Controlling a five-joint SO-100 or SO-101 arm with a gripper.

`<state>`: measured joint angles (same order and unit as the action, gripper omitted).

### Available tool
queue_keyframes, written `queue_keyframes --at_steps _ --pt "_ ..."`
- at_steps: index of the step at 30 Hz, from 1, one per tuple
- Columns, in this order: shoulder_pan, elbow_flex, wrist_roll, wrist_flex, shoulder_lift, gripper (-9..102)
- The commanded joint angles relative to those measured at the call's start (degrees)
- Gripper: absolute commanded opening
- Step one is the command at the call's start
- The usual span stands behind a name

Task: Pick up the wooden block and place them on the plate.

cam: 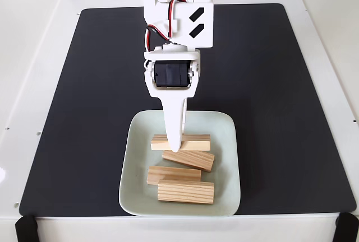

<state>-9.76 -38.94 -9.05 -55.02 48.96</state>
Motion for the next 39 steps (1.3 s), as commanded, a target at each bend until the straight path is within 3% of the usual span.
queue_keyframes --at_steps 1,6,12,16,23,31,39 --pt "0.1 2.1 -0.4 0.7 1.1 22" --pt "0.3 -0.4 0.4 0.9 2.1 46" --pt "0.4 -3.0 0.1 0.2 7.5 50" --pt "0.0 -12.7 0.3 0.9 18.0 40" --pt "-1.9 -38.9 -0.4 6.2 43.9 -1" --pt "-4.3 -74.4 0.2 26.7 78.0 -1" --pt "-4.2 -102.7 0.4 38.8 106.9 -1"
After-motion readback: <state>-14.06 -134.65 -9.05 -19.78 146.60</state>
